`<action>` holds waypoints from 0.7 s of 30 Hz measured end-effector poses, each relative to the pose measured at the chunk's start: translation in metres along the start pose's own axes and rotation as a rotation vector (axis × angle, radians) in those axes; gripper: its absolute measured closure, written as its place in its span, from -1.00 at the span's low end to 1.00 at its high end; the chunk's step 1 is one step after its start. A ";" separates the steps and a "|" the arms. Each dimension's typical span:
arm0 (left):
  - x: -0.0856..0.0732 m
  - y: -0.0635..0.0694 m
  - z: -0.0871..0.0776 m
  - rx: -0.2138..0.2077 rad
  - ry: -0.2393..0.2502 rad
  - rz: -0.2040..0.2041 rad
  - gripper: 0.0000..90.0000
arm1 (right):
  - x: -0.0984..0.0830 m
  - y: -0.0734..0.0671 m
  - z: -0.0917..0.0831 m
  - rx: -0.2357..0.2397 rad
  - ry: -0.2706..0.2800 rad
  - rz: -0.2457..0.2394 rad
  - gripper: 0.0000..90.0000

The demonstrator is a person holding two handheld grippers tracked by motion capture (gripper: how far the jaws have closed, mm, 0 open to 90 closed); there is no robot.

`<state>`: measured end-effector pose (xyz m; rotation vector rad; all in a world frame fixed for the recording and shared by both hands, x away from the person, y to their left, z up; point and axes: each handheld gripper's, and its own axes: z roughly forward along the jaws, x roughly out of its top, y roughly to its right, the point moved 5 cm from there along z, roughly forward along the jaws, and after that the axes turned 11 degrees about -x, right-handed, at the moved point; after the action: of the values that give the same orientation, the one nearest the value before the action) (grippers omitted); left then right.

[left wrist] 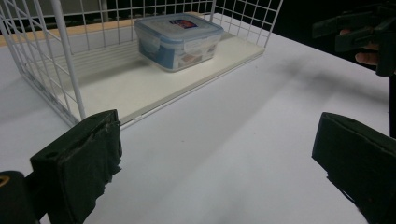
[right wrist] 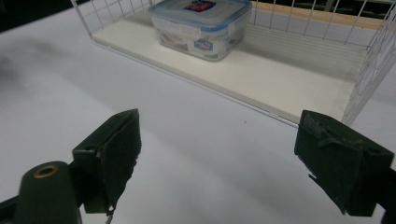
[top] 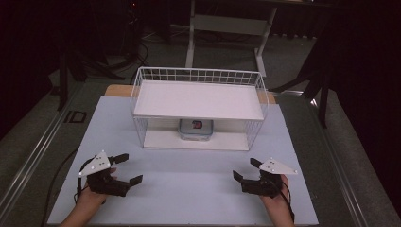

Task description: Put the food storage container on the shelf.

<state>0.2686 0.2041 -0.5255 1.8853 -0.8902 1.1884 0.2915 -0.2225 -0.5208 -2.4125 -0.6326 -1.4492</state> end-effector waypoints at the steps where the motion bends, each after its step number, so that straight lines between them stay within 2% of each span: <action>1: -0.001 0.000 0.001 -0.003 -0.002 -0.002 -0.95 | -0.001 0.000 0.001 -0.003 -0.003 -0.004 -0.67; 6: -0.003 -0.002 0.004 -0.012 0.009 -0.009 -0.95 | -0.007 0.001 0.005 0.004 -0.020 -0.025 -0.67; 11: -0.001 -0.003 0.007 -0.021 0.031 -0.028 -0.95 | -0.010 0.004 0.006 0.044 -0.020 -0.030 -0.67; 17: 0.000 -0.003 0.004 -0.019 0.046 -0.036 -0.95 | -0.013 0.012 0.007 0.028 -0.043 -0.005 -0.67; 21: 0.001 -0.006 -0.002 -0.002 0.060 -0.038 -0.95 | -0.018 0.013 0.011 0.019 -0.075 -0.013 -0.61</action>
<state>0.2731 0.2084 -0.5256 1.8469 -0.8189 1.2145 0.2991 -0.2333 -0.5419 -2.4628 -0.6761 -1.3567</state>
